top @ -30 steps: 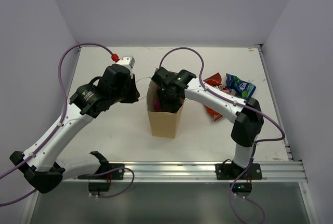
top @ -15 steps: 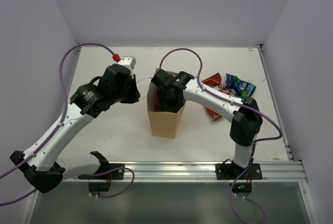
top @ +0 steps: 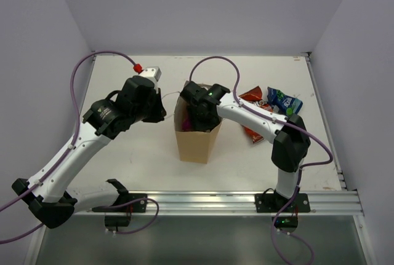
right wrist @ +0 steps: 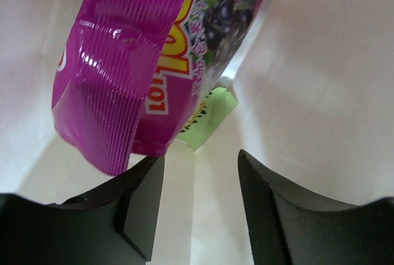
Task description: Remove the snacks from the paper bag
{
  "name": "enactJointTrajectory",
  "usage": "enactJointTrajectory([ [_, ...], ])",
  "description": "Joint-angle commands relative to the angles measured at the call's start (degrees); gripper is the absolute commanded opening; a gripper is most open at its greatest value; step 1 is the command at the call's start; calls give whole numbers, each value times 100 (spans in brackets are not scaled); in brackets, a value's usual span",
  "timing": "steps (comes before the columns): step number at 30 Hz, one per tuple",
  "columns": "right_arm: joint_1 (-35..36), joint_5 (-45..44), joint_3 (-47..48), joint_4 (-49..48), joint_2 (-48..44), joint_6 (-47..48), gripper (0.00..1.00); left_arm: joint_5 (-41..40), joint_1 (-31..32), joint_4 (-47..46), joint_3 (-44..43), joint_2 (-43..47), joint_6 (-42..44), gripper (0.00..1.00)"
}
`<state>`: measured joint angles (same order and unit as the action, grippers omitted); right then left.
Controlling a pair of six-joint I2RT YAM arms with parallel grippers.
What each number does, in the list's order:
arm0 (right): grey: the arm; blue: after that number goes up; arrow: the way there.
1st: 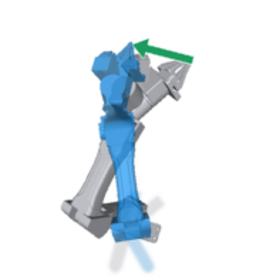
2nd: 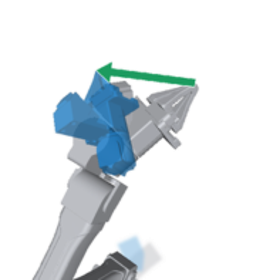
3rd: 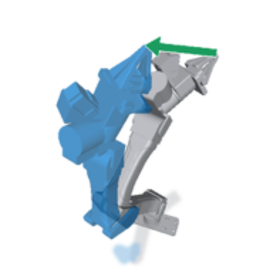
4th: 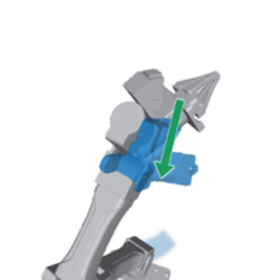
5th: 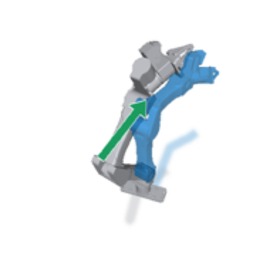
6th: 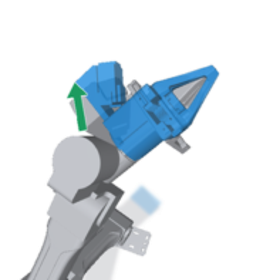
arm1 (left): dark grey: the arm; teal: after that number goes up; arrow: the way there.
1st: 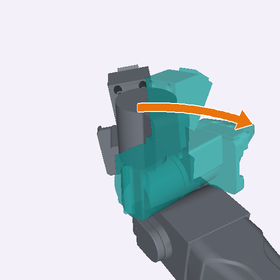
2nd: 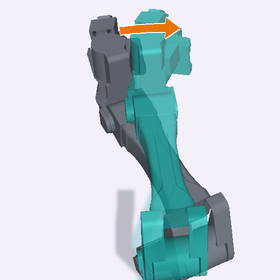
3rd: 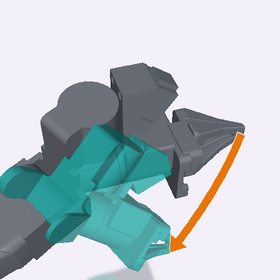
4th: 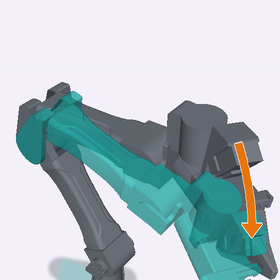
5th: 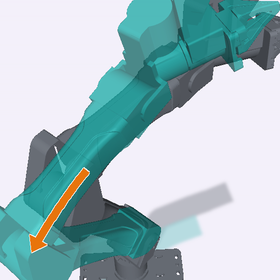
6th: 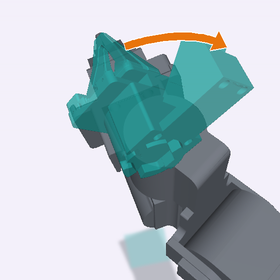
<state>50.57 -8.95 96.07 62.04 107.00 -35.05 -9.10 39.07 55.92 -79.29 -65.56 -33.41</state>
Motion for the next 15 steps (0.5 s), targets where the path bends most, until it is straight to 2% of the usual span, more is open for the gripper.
enactJointTrajectory([
  [1, -47, -300, 69, -78, -30, 182, 57, 67, 4, 33, -87, 26, 36, 0],
  [6, -47, -125, 43, -289, -197, 288, 68, 119, 13, 7, -43, -1, 27, 0],
  [15, -38, 341, -238, -780, -469, 508, 80, 146, 13, -20, 54, -9, -8, 0],
])
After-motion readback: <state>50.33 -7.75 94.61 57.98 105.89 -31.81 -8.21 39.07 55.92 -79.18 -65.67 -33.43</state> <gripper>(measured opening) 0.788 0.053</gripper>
